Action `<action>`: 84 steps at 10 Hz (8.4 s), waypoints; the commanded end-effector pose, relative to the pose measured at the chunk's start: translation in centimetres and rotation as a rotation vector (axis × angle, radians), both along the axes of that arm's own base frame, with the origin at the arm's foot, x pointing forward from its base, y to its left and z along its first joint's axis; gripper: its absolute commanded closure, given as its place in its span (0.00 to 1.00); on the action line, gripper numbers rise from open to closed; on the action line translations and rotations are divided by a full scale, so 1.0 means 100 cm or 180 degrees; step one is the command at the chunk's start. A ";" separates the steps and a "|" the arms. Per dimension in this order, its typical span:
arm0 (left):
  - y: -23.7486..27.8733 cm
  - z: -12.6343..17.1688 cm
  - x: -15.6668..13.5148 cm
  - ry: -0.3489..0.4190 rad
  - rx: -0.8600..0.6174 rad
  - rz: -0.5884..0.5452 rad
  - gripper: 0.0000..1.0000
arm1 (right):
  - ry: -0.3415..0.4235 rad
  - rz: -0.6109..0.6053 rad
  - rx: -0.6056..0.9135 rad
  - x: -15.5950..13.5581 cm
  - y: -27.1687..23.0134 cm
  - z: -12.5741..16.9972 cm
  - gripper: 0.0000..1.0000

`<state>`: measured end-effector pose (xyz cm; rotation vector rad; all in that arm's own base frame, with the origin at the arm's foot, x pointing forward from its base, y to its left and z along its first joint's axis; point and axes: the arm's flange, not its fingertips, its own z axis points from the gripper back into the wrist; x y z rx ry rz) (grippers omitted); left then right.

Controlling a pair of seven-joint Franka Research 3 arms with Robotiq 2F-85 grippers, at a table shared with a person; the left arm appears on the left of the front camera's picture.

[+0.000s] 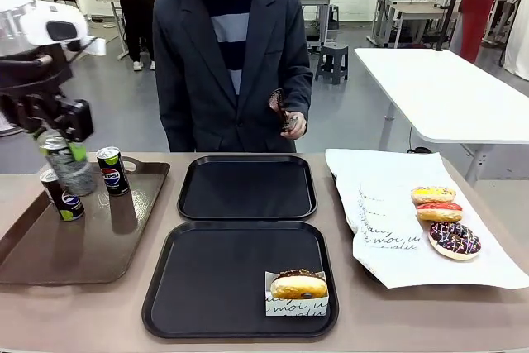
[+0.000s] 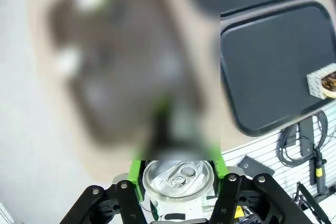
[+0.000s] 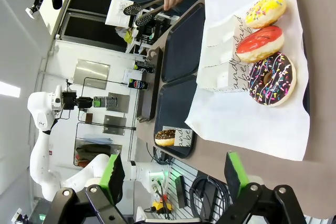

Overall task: Set up donuts and drinks on trays.
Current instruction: Pick up one Pepsi coke and place it on the Flat Tray, then pick up one Pepsi coke from the Handle tray and place it on the Flat Tray without a Pepsi coke.

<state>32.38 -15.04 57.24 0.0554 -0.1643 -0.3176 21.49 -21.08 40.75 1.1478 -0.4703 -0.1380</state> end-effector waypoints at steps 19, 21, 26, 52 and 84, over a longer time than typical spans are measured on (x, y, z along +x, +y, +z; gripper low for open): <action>-0.186 -0.157 -0.008 0.0164 0.0126 -0.0920 0.42 | -0.0093 -0.0009 0.0053 0.003 -0.002 0.001 0.00; -0.183 -0.163 -0.004 0.0207 0.0095 -0.0898 0.42 | -0.0093 -0.0009 0.0053 0.003 -0.002 0.001 0.00; -0.179 -0.153 -0.003 0.0252 -0.0022 -0.0837 0.00 | -0.0093 -0.0009 0.0053 0.003 -0.002 0.001 0.00; 0.126 -0.050 0.118 0.0021 0.0105 0.0723 0.00 | -0.0093 -0.0009 0.0053 0.003 -0.002 0.001 0.00; 0.178 -0.178 0.174 0.0559 -0.0381 0.0779 1.00 | -0.0093 -0.0009 0.0053 0.003 -0.002 0.001 0.00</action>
